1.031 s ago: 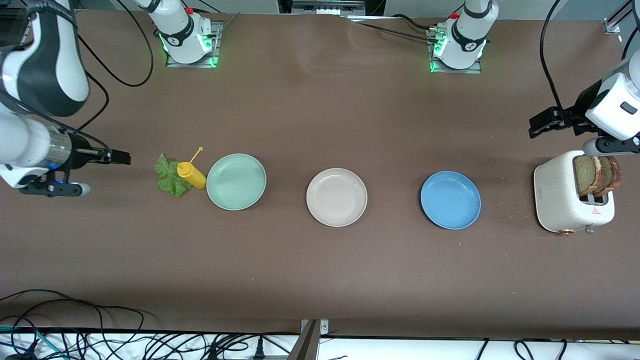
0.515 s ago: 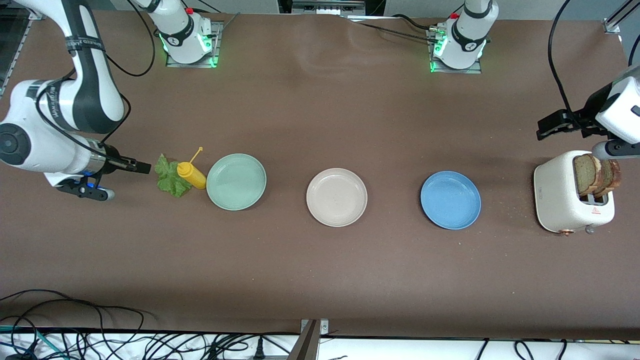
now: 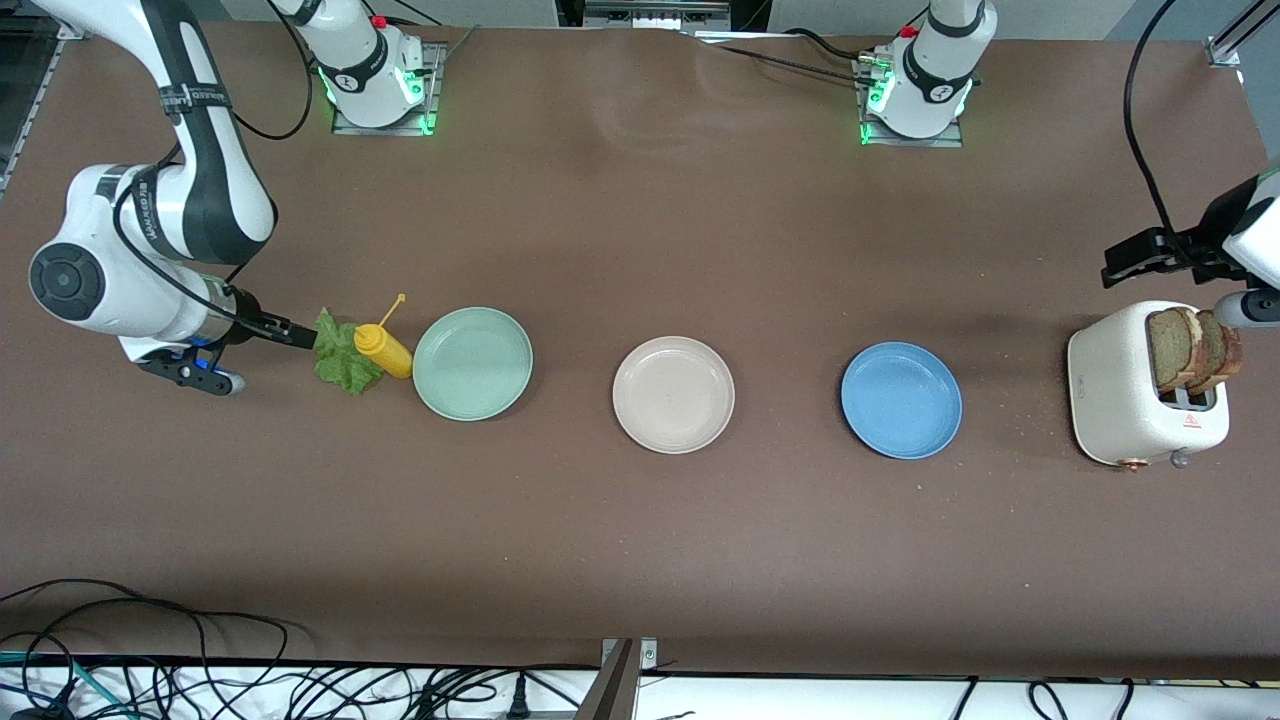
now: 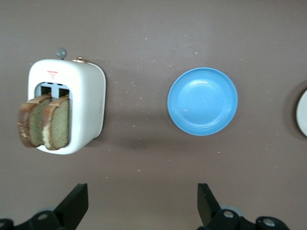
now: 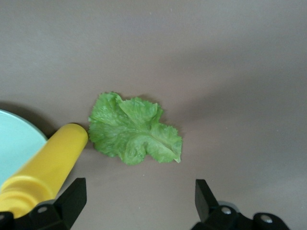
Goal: Make sandwich on beige plate with both arms
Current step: 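Reach the right gripper toward the green lettuce leaf, then grasp the lettuce with the right gripper while the left gripper reaches the toaster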
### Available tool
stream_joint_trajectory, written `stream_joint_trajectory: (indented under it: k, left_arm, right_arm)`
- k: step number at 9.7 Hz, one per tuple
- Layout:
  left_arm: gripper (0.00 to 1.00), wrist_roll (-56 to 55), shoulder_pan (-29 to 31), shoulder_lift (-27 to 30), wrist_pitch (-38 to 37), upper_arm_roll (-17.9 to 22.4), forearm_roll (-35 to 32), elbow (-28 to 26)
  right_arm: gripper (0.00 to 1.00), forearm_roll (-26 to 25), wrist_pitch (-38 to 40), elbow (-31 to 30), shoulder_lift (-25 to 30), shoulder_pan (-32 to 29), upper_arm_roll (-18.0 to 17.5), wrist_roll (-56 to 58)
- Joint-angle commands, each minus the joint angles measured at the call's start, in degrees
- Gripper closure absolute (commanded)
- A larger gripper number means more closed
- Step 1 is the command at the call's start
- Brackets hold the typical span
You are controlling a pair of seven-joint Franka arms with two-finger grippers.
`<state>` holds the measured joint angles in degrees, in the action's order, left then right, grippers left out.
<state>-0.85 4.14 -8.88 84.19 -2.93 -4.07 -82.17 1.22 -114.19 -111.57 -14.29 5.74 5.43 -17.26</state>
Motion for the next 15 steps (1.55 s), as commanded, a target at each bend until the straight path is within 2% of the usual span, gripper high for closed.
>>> stream_joint_trajectory:
  k: [1, 10, 13, 15]
  left_arm:
    - [0.0, 3.47, 1.65, -0.97, 0.97, -0.32, -1.82, 0.61]
    - [0.0, 14.63, 8.77, -3.86, 5.89, -0.32, -1.82, 0.26]
    - [0.0, 17.37, 10.97, -5.45, 9.23, -0.32, -1.82, -1.06]
    - [0.0, 17.98, 12.02, -5.45, 14.05, -0.32, -1.82, -5.43]
  right_arm:
    - [0.0, -0.69, 3.95, 0.46, 4.97, 0.32, 0.01, 2.92]
    - [0.0, -0.34, -3.4, -2.69, 1.55, 0.06, 0.28, 2.24]
    - [0.0, -0.17, -8.57, -5.57, 0.58, 0.06, 0.28, 2.15]
    - [0.0, 0.45, -13.58, -7.34, -2.04, 0.06, 0.28, 1.89]
